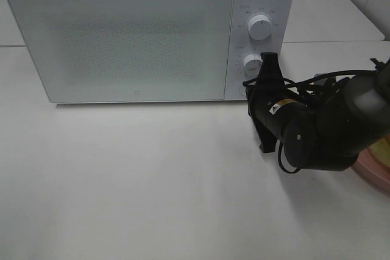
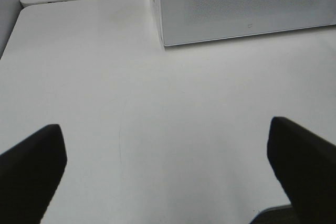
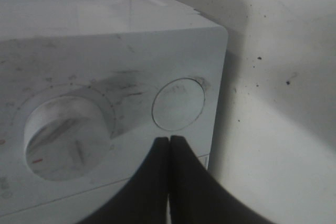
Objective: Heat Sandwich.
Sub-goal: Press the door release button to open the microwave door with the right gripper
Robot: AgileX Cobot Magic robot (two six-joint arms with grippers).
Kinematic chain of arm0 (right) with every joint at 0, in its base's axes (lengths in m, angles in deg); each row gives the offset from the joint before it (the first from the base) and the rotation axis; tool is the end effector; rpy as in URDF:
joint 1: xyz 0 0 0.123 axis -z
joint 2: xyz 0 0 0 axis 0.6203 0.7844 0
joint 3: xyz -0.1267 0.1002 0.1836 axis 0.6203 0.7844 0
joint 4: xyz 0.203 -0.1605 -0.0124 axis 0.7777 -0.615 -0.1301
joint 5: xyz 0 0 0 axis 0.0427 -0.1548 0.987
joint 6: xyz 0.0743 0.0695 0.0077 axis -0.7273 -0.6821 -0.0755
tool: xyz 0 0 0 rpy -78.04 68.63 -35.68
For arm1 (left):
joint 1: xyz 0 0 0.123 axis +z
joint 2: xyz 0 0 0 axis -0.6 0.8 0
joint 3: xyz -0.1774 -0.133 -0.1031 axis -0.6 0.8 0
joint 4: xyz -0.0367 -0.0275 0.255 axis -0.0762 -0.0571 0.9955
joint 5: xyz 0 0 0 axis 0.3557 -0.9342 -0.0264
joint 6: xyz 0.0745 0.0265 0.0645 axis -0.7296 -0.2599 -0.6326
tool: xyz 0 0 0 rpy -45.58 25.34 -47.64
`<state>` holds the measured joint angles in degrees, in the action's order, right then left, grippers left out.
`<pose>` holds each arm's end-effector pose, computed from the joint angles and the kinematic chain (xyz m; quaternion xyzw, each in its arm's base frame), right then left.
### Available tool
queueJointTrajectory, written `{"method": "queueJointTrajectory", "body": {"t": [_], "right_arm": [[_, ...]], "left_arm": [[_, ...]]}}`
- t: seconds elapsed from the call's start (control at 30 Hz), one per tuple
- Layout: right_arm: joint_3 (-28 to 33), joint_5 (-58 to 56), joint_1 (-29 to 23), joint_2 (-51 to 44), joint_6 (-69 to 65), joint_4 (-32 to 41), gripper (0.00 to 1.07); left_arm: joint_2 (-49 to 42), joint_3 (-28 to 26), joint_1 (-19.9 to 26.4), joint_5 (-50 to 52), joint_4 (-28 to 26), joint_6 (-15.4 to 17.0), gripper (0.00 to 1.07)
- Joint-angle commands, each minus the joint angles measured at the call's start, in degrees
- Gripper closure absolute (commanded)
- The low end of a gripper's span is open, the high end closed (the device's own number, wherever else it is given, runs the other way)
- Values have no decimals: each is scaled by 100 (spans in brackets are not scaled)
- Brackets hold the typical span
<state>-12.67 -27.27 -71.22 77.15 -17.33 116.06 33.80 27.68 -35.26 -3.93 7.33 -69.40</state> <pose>0.3001 0.1421 0.0486 0.5359 0.6149 0.4232 0.3944 0.0521 -0.0120 0.2789 0.0717 0.8423 -0.0179 0.5340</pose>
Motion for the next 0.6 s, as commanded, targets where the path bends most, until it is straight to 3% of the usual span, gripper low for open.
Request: {"method": "queueJointTrajectory", "body": {"t": [0.03,0.6], "right_arm": [[-178,-178,103,80,6,-115,107],[-819,-596,493,498,-29,-223,107]], "left_arm": [[-155,17,-23,63,-29,-17,5],[-155,17,-23,63,-29,-17,5]]}}
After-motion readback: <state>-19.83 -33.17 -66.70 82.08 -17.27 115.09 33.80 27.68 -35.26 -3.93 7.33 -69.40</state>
